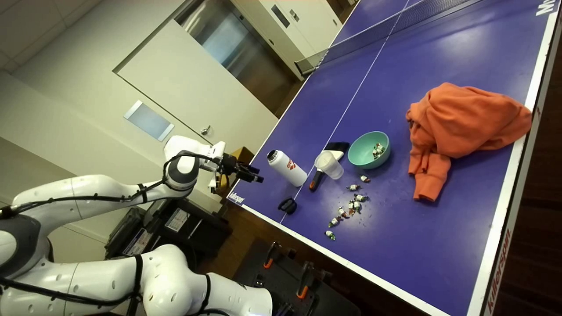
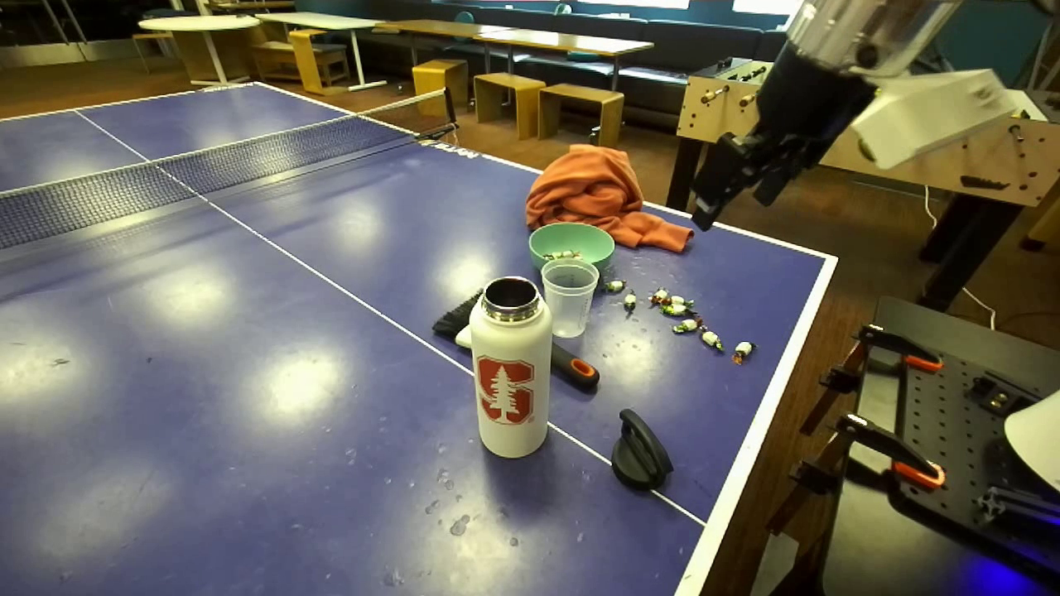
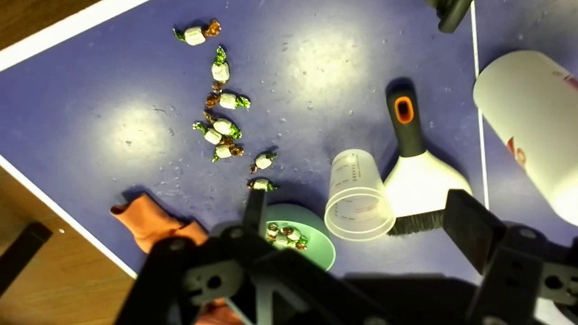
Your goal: Move the cup backwards, empty the bowl then sweep the table.
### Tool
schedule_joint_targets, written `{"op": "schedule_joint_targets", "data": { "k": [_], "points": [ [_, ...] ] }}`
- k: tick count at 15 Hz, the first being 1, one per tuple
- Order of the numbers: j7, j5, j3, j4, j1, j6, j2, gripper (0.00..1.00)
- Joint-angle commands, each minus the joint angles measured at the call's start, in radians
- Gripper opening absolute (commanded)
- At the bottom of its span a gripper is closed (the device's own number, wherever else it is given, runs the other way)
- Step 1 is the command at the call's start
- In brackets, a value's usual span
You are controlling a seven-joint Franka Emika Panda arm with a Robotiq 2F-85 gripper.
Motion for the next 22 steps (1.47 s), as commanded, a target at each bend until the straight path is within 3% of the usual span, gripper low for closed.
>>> {"op": "schedule_joint_targets", "data": {
  "k": [1,4,5,9,15,17,18,21,22],
  "points": [
    [0.218,-0.130,0.002,0.121,-0.118,0.085,0.247,1.00],
    [0.396,-0.263,-0.056,0.222,-0.115,0.101,0.419,1.00],
    [0.441,-0.281,-0.002,0.260,-0.178,0.107,0.469,1.00],
    [0.601,-0.399,-0.056,0.391,-0.157,0.133,0.659,1.00],
    [0.692,-0.533,-0.148,0.511,-0.122,0.226,0.839,1.00],
    [0.654,-0.506,-0.131,0.485,-0.143,0.209,0.819,1.00],
    [0.570,-0.389,-0.287,0.483,0.014,0.243,0.808,1.00],
    [0.571,-0.391,-0.287,0.493,0.018,0.244,0.816,1.00],
    [0.574,-0.366,-0.319,0.502,0.047,0.236,0.820,1.00]
  ]
}}
